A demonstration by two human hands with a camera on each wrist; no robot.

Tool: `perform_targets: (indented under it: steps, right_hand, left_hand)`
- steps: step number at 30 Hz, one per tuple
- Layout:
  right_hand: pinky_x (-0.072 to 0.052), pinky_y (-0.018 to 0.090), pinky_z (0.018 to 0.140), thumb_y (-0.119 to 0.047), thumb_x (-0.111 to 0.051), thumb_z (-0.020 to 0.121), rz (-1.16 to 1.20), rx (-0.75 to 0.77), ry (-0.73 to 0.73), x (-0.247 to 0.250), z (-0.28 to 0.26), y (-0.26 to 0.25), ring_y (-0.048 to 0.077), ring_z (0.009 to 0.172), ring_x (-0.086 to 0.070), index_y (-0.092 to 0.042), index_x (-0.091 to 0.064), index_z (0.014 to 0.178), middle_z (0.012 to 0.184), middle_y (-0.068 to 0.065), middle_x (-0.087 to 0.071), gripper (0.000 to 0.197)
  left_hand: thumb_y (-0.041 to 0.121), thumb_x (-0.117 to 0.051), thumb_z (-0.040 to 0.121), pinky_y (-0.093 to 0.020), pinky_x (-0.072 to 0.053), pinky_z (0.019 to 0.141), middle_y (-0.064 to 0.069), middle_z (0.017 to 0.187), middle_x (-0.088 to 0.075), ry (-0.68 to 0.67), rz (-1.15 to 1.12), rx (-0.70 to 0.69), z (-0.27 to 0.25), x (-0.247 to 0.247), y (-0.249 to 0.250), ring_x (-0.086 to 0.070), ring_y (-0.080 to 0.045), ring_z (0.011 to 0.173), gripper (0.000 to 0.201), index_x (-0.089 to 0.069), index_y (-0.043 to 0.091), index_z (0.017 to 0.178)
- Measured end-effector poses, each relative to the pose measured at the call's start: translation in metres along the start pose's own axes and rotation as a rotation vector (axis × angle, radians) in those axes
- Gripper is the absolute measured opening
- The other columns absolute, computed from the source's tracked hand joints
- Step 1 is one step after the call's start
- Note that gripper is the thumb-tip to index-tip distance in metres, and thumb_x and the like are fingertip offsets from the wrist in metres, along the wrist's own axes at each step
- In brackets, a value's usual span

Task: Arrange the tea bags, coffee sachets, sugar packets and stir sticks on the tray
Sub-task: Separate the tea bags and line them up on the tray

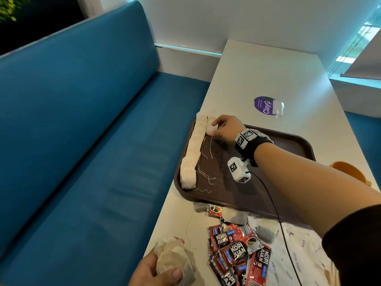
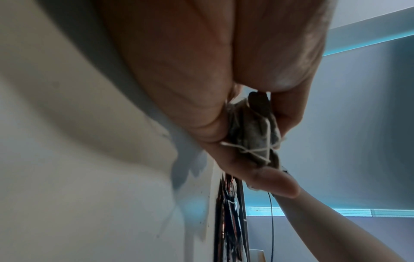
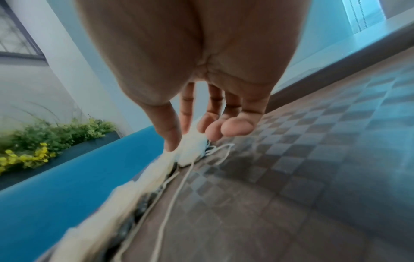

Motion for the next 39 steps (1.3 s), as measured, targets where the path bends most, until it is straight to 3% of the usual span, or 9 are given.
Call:
perform_targets:
  steps: [2, 6, 13, 19, 26, 30, 33, 35, 39]
  right_hand:
    - [-0.046, 0.022, 0.065, -0.03, -0.083, 0.081, 0.034, 0.008, 0.017, 0.009, -0.015, -0.004, 0.016, 0.081, -0.062, -0.018, -0.07, 0.104, 0.09, -0.001, -0.065, 0.029]
    - [-0.045, 0.025, 0.072, -0.026, -0.08, 0.085, 0.124, 0.052, -0.02, 0.021, -0.073, -0.023, 0.01, 0.072, -0.06, -0.02, -0.073, 0.099, 0.079, -0.005, -0.063, 0.016]
    - [-0.053, 0.023, 0.068, -0.025, -0.078, 0.087, 0.273, 0.154, -0.212, 0.013, -0.228, -0.069, 0.005, 0.071, -0.062, -0.024, -0.075, 0.095, 0.082, -0.006, -0.071, 0.008]
    - [-0.05, 0.019, 0.064, -0.025, -0.08, 0.088, 0.344, 0.11, -0.289, -0.035, -0.311, -0.06, 0.003, 0.062, -0.057, -0.021, -0.074, 0.096, 0.086, -0.001, -0.072, 0.011]
    - [-0.053, 0.034, 0.061, -0.022, -0.086, 0.081, 0.508, -0.086, -0.215, -0.083, -0.342, -0.02, 0.015, 0.064, -0.065, -0.021, -0.066, 0.103, 0.086, 0.009, -0.074, 0.03]
    - [-0.052, 0.027, 0.056, -0.01, -0.084, 0.082, 0.533, -0.105, -0.245, -0.088, -0.347, -0.016, 0.015, 0.063, -0.063, -0.015, -0.066, 0.104, 0.085, 0.012, -0.07, 0.029]
    - [-0.057, 0.036, 0.068, -0.005, -0.082, 0.083, 0.483, -0.09, -0.225, -0.083, -0.342, -0.011, 0.012, 0.063, -0.064, -0.018, -0.07, 0.101, 0.079, 0.003, -0.07, 0.025]
    - [-0.056, 0.034, 0.066, -0.005, -0.082, 0.083, 0.445, -0.083, -0.226, -0.081, -0.341, -0.009, 0.009, 0.059, -0.063, -0.019, -0.072, 0.098, 0.076, 0.002, -0.071, 0.023]
    - [-0.056, 0.036, 0.065, -0.004, -0.078, 0.084, 0.457, -0.119, -0.209, -0.077, -0.342, -0.003, 0.014, 0.063, -0.066, -0.018, -0.074, 0.092, 0.079, 0.01, -0.075, 0.017]
  left_hand:
    - [0.038, -0.105, 0.021, -0.025, -0.058, 0.07, -0.024, 0.104, -0.075, -0.025, 0.057, -0.03, -0.003, -0.008, 0.007, -0.076, -0.034, 0.09, 0.111, -0.068, 0.007, 0.12]
    - [0.014, -0.105, 0.03, -0.044, -0.058, 0.055, -0.033, 0.099, -0.067, -0.081, -0.145, -0.023, -0.011, -0.022, 0.006, -0.063, -0.048, 0.065, 0.098, -0.069, 0.005, 0.12]
    - [0.018, -0.102, 0.042, -0.04, -0.057, 0.054, -0.021, 0.091, -0.068, 0.018, -0.173, -0.144, -0.014, -0.024, 0.011, -0.068, -0.032, 0.071, 0.098, -0.052, -0.006, 0.122]
    - [0.004, -0.08, 0.069, -0.036, -0.058, 0.055, -0.025, 0.096, -0.063, 0.081, -0.165, -0.182, -0.015, -0.019, 0.011, -0.068, -0.035, 0.079, 0.053, -0.057, -0.004, 0.116]
    - [0.001, -0.072, 0.077, -0.036, -0.058, 0.057, -0.025, 0.098, -0.07, 0.03, -0.184, -0.181, -0.022, -0.03, 0.017, -0.071, -0.029, 0.078, 0.055, -0.052, -0.01, 0.127]
    - [0.003, -0.071, 0.079, -0.04, -0.06, 0.061, -0.031, 0.108, -0.067, 0.032, -0.208, -0.184, -0.025, -0.03, 0.018, -0.067, -0.039, 0.088, 0.05, -0.057, -0.007, 0.125]
    - [0.005, -0.068, 0.08, -0.043, -0.062, 0.063, -0.022, 0.087, -0.07, 0.028, -0.212, -0.162, -0.024, -0.032, 0.017, -0.069, -0.03, 0.073, 0.04, -0.061, -0.005, 0.119]
    - [0.006, -0.068, 0.082, -0.044, -0.062, 0.064, -0.014, 0.068, -0.057, 0.028, -0.215, -0.15, -0.022, -0.031, 0.015, -0.053, -0.021, 0.054, 0.034, -0.064, -0.004, 0.114]
    - [0.007, -0.068, 0.085, -0.048, -0.061, 0.069, -0.015, 0.075, -0.053, 0.034, -0.239, -0.124, -0.021, -0.03, 0.014, -0.037, -0.019, 0.059, 0.033, -0.064, -0.004, 0.116]
Point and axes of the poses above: each hand's wrist, its own z-axis towards the middle knuckle, its own x-axis out of the back of the hand, y = z × x, the point moved 9 cm from there along z, towards the middle knuckle
